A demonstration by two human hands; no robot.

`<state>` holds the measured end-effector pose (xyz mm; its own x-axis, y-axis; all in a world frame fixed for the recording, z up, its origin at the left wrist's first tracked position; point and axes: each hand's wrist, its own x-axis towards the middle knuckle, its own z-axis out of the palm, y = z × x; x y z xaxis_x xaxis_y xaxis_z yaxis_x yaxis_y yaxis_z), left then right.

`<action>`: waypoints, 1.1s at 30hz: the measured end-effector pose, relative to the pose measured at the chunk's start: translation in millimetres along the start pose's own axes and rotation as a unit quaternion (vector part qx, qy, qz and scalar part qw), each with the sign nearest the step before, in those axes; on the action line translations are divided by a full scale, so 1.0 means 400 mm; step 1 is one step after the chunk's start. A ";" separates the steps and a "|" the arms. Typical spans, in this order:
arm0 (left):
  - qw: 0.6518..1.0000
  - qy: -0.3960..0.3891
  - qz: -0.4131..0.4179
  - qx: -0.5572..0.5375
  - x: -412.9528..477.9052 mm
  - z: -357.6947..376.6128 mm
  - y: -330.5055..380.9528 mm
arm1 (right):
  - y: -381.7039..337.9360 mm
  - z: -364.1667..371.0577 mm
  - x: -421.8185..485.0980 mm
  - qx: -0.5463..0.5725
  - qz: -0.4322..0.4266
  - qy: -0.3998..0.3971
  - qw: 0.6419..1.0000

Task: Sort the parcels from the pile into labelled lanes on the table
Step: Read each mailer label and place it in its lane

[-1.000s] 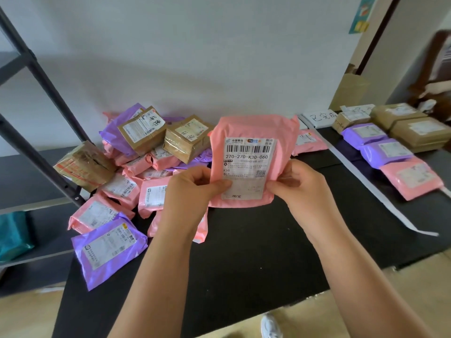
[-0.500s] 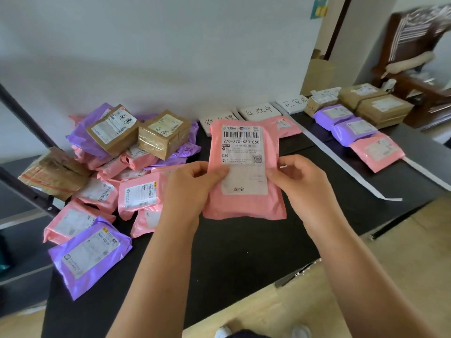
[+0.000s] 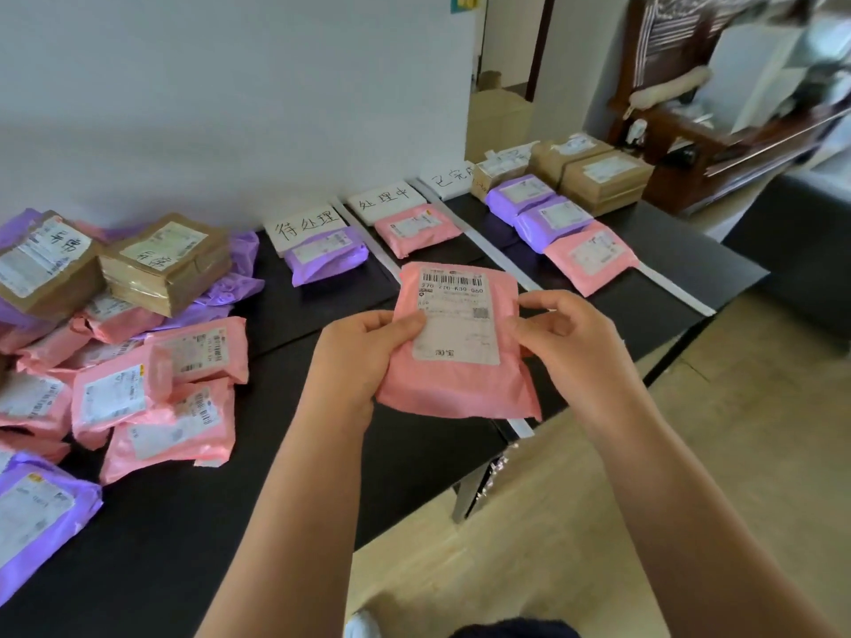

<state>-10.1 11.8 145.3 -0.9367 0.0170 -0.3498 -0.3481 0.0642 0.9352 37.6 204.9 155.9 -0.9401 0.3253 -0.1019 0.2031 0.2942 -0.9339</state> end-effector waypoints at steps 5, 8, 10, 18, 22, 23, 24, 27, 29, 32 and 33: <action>0.997 -0.013 0.033 0.073 -0.016 0.184 -0.005 | 0.090 -0.160 0.064 -0.034 -0.002 0.046 0.998; 0.991 -0.022 0.061 0.121 -0.023 0.251 -0.009 | 0.125 -0.229 0.093 -0.077 -0.023 0.047 0.996; 0.985 -0.030 0.073 0.152 -0.027 0.290 -0.012 | 0.148 -0.272 0.118 -0.100 -0.031 0.039 0.994; 0.975 -0.021 0.094 0.199 -0.003 0.326 -0.025 | 0.207 -0.291 0.196 -0.112 -0.039 -0.037 0.992; 0.977 0.019 0.085 0.197 0.059 0.299 -0.013 | 0.192 -0.247 0.230 -0.075 -0.049 -0.026 0.996; 0.976 0.028 0.085 0.196 0.075 0.288 -0.007 | 0.184 -0.233 0.238 -0.062 -0.048 -0.027 0.997; 0.976 0.038 0.086 0.196 0.092 0.273 -0.002 | 0.173 -0.215 0.247 -0.051 -0.047 -0.031 0.997; 0.976 0.067 0.082 0.188 0.148 0.220 0.002 | 0.141 -0.147 0.280 -0.048 -0.038 -0.034 0.998; 0.978 0.087 0.075 0.176 0.188 0.176 -0.005 | 0.121 -0.086 0.308 -0.054 -0.030 -0.038 0.997; 0.974 0.119 0.076 0.180 0.253 0.099 -0.022 | 0.098 0.019 0.348 -0.038 -0.011 -0.037 0.999; 0.969 0.135 0.077 0.194 0.276 0.068 -0.032 | 0.093 0.055 0.360 -0.032 -0.002 -0.034 0.999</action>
<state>-108.1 40.1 93.1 -0.9707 -0.2011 -0.1313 -0.2110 0.4526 0.8664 -96.2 243.1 99.1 -0.9568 0.2629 -0.1241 0.2152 0.3535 -0.9103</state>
